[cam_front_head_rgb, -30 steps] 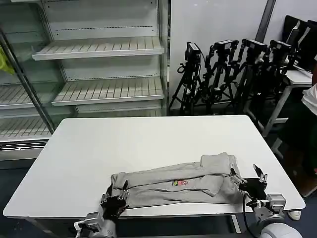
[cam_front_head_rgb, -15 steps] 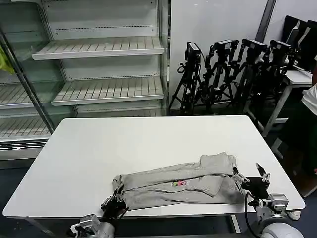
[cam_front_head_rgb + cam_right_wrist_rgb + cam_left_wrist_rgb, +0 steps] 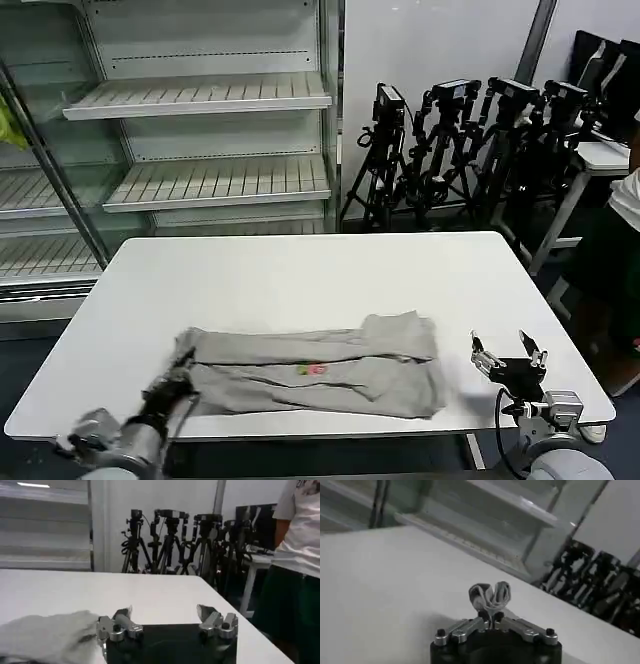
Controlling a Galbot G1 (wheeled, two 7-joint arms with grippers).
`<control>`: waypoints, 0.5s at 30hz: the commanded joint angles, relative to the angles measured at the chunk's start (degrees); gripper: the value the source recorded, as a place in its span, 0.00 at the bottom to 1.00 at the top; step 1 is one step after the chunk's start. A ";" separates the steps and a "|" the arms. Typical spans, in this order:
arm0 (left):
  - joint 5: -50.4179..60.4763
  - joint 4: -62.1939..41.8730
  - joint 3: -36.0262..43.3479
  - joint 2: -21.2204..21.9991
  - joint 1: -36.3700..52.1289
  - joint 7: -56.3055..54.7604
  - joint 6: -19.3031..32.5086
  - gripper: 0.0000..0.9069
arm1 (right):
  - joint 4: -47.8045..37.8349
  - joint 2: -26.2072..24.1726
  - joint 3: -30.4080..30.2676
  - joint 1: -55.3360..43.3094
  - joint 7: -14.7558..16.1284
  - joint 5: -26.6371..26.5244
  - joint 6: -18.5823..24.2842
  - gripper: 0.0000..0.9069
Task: Fold and organize the clothes.
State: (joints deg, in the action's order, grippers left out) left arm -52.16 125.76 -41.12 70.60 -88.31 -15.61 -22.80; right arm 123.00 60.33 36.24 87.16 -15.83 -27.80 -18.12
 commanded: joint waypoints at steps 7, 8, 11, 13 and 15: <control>-34.90 2.96 -11.89 -6.69 2.29 -2.40 -5.41 0.01 | 1.24 0.28 0.80 1.98 -0.09 -0.01 0.15 1.00; -36.21 3.96 -9.77 -5.71 2.66 -3.14 -5.39 0.01 | 1.42 0.44 0.85 2.30 -0.15 0.06 0.14 1.00; -40.17 6.84 -4.37 -0.90 4.14 -4.64 -5.31 0.01 | 2.00 0.65 1.10 3.17 -0.19 0.18 0.14 1.00; -40.14 7.57 -0.20 1.70 5.59 -4.78 -4.73 0.01 | 2.22 0.78 1.25 3.52 -0.18 0.27 0.13 1.00; -39.95 7.78 3.61 3.69 6.99 -4.97 -3.99 0.01 | 2.42 1.07 1.37 4.06 -0.22 0.36 0.14 1.00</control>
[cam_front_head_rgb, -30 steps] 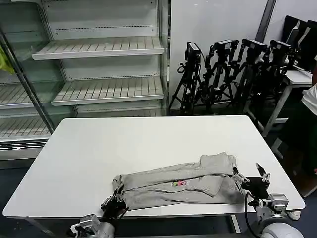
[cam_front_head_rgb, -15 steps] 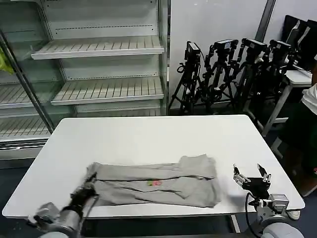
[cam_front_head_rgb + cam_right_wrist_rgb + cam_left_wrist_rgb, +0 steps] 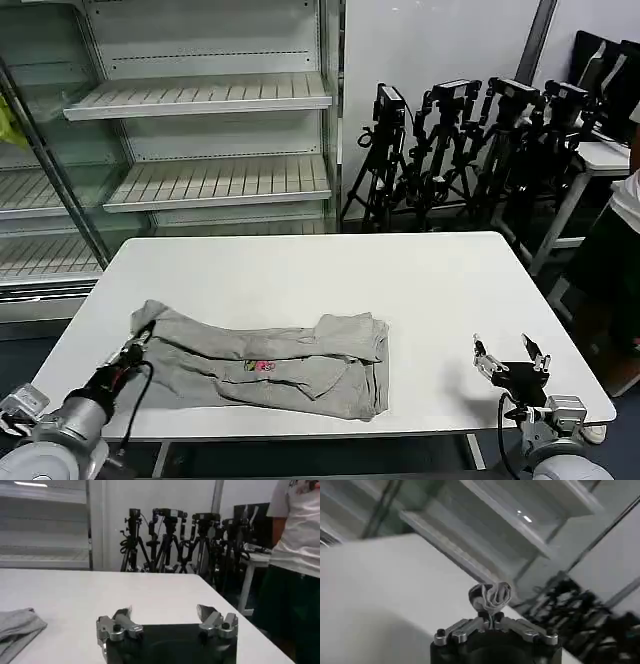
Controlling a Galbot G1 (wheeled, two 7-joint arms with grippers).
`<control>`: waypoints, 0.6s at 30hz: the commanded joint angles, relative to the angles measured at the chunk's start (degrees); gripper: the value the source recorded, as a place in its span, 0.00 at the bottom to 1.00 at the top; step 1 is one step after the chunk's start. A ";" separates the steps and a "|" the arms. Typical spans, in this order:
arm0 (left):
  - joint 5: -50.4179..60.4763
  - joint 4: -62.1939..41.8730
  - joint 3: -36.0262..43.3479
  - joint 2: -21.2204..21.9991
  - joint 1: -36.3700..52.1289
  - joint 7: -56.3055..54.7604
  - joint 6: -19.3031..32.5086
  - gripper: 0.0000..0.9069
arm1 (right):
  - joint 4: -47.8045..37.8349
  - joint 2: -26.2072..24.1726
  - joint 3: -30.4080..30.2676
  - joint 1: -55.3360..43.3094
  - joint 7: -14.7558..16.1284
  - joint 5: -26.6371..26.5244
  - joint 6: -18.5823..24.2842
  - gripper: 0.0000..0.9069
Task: Fold and organize the clothes.
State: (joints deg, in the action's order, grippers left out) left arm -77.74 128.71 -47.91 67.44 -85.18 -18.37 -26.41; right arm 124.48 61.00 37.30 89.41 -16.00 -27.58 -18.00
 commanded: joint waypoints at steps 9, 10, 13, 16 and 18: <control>-6.99 0.35 24.72 16.60 10.37 -3.20 1.02 0.01 | 0.72 0.72 0.08 2.89 -0.14 1.20 0.36 1.00; -6.00 0.06 26.01 17.83 10.58 -3.18 1.01 0.00 | 0.69 0.74 0.09 2.90 -0.14 1.23 0.36 1.00; -1.56 -2.84 29.91 20.40 10.89 -3.04 0.98 0.01 | 0.81 0.98 -0.09 2.89 -0.17 1.45 0.36 1.00; 2.48 -6.55 32.68 21.69 11.54 -2.59 1.26 0.01 | 1.09 1.22 -0.35 2.92 -0.16 1.73 0.35 1.00; 4.01 -9.25 33.54 22.41 12.69 -2.63 1.54 0.01 | 1.19 1.47 -0.57 2.89 -0.17 1.95 0.35 1.00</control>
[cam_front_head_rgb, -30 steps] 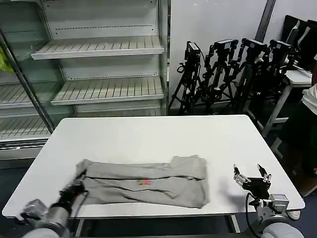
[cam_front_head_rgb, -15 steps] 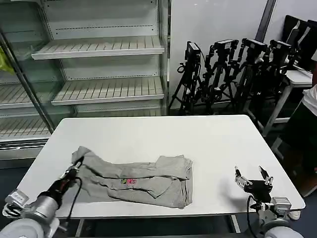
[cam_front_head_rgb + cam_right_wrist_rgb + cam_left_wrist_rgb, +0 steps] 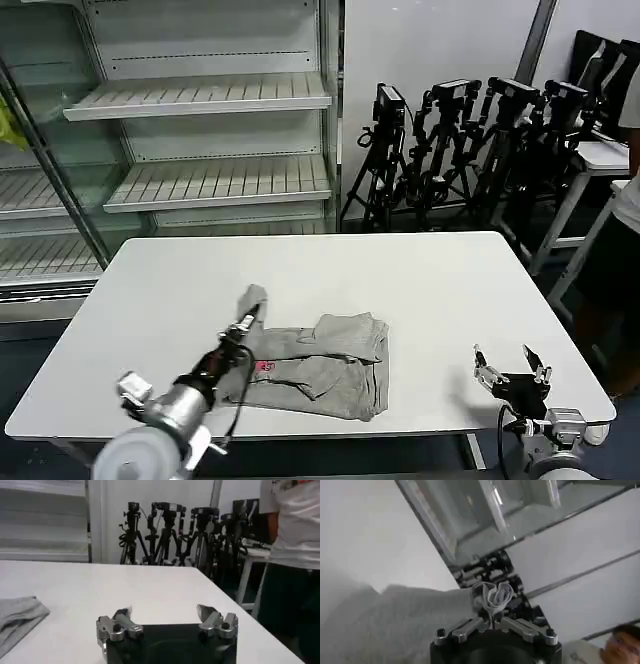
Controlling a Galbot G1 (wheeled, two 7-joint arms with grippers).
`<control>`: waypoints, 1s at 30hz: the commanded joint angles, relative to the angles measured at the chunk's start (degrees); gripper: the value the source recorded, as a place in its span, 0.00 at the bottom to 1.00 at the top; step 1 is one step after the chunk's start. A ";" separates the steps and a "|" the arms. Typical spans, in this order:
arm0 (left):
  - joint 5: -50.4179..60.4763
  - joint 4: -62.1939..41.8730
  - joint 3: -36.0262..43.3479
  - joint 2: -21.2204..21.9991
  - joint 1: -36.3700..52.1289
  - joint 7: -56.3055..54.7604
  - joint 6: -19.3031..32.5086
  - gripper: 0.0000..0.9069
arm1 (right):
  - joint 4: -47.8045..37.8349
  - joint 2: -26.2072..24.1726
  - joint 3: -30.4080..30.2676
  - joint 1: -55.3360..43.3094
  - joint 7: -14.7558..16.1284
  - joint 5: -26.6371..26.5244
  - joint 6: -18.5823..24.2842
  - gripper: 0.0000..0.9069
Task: Fold and organize the clothes.
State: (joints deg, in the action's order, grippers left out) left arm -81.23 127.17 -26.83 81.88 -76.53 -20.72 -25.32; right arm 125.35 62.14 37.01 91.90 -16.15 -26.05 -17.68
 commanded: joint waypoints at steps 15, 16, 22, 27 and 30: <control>14.19 -11.69 15.29 8.73 4.91 1.49 0.78 1.00 | 0.20 0.28 -0.91 -0.93 -0.27 0.36 -0.50 1.00; 14.18 -9.92 15.31 8.42 4.41 1.78 0.71 1.00 | 0.11 0.28 -1.00 -1.07 -0.29 0.36 -0.54 1.00; 13.96 -2.90 15.13 7.32 2.86 1.70 0.73 1.00 | -0.46 0.25 -1.59 -2.04 -0.35 0.37 -0.71 1.00; 22.24 1.04 9.73 2.06 0.43 1.63 -2.53 1.00 | -1.14 0.19 -2.01 -2.73 -0.31 0.36 -0.73 1.00; 36.67 1.77 6.45 -2.44 -1.68 4.51 -4.03 1.00 | -1.73 0.31 -2.35 -3.06 -0.27 0.41 -0.66 1.00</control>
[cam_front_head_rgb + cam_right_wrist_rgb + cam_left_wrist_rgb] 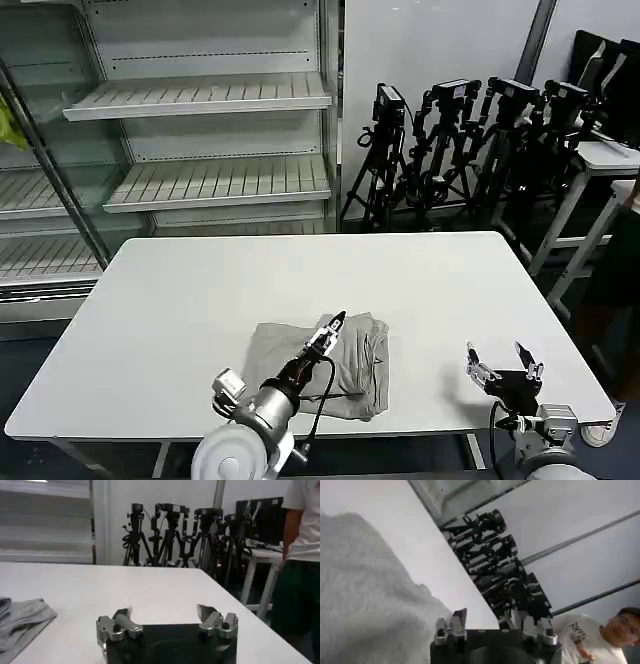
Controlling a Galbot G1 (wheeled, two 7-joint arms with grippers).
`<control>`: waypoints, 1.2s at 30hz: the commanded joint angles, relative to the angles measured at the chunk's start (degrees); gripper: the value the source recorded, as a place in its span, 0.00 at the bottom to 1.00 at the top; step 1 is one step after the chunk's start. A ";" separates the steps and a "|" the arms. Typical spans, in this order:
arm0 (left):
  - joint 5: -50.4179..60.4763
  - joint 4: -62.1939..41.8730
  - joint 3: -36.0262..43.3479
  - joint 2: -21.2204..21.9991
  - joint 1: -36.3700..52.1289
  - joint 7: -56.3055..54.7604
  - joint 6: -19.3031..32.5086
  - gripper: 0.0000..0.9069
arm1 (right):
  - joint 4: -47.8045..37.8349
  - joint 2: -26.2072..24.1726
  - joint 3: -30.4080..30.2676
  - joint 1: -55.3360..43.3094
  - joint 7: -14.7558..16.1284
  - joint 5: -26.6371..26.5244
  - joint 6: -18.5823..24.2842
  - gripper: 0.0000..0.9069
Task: Fold and organize the clothes.
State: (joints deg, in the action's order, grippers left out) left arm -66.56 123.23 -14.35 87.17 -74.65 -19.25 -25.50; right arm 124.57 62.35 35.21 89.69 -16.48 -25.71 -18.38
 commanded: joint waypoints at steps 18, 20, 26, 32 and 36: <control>-0.19 -0.61 -17.06 -19.76 -9.66 4.82 -7.88 1.00 | -1.82 0.34 -0.95 -1.48 0.11 -0.51 0.01 1.00; -1.08 -2.64 -16.41 -19.91 -8.75 5.74 -7.88 1.00 | -1.79 0.21 -0.74 -1.31 0.10 -0.67 -0.01 1.00; -4.84 -6.51 -14.01 -19.54 -5.81 7.21 -7.89 1.00 | -1.54 -0.19 0.05 -0.73 0.05 -1.25 -0.02 1.00; -7.18 -8.77 -12.80 -19.29 -2.52 7.73 -7.83 1.00 | -0.99 -0.28 0.71 0.10 0.05 -1.50 -0.03 1.00; -8.20 -10.01 -12.34 -19.18 -0.25 8.22 -7.81 1.00 | -0.80 -0.25 0.92 0.27 0.01 -1.58 -0.07 1.00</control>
State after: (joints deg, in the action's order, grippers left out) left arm -69.98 117.84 -27.21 68.98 -78.73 -11.66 -32.68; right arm 123.56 62.12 35.83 89.73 -16.44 -27.17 -18.44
